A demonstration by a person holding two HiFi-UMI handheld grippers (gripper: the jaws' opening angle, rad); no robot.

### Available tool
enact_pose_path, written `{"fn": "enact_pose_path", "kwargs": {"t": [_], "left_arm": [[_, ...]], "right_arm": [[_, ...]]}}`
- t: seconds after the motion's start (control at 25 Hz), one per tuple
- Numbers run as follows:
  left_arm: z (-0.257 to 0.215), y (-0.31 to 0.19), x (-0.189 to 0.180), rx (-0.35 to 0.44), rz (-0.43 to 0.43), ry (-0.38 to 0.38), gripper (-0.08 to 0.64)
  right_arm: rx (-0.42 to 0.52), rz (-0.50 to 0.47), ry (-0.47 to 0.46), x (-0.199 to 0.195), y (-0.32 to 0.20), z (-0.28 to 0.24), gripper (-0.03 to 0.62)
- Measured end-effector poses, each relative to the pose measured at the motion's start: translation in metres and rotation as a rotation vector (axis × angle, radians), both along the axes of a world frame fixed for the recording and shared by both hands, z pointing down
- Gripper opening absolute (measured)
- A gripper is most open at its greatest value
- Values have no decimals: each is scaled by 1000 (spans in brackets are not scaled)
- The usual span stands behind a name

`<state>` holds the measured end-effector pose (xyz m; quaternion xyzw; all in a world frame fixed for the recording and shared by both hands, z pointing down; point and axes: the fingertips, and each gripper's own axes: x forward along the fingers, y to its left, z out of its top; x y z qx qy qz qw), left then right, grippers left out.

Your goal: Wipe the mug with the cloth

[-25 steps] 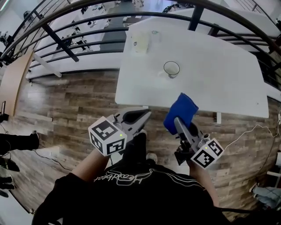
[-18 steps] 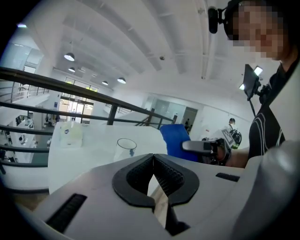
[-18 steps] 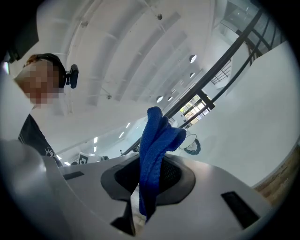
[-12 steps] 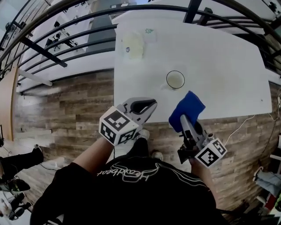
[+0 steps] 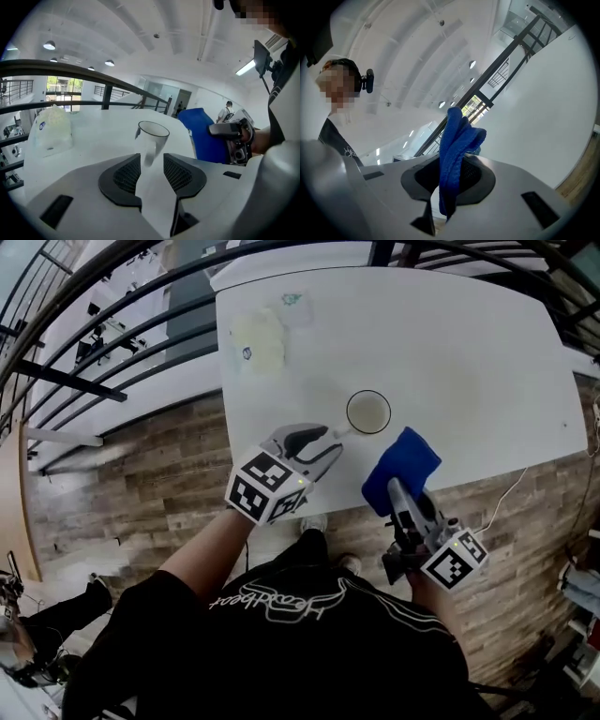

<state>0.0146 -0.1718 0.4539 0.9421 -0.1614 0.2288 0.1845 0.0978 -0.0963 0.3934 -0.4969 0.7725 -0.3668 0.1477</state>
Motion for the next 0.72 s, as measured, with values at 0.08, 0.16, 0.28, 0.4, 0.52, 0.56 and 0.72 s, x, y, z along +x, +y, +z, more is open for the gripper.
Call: {"fn": "enact_pose_path", "kwargs": {"t": [0.08, 0.16, 0.28, 0.4, 0.52, 0.56, 0.72], "left_arm": [[7, -3, 4, 15, 24, -14, 143], [12, -5, 7, 46, 58, -26, 143], [12, -6, 12, 66, 93, -15, 140], [11, -4, 15, 73, 102, -8, 87], [12, -1, 16, 67, 113, -10, 77], [12, 1, 17, 65, 116, -12, 75], [11, 9, 22, 47, 125, -16, 72]], "right_arm": [[-6, 17, 1, 3, -2, 3, 61], [-9, 33, -4, 5, -2, 5, 61], [-11, 43, -12, 5, -4, 9, 61], [-11, 53, -22, 5, -5, 11, 61], [-13, 67, -39, 5, -7, 13, 61], [-14, 74, -48, 6, -8, 13, 61], [-18, 122, -127, 13, -9, 17, 61]]}}
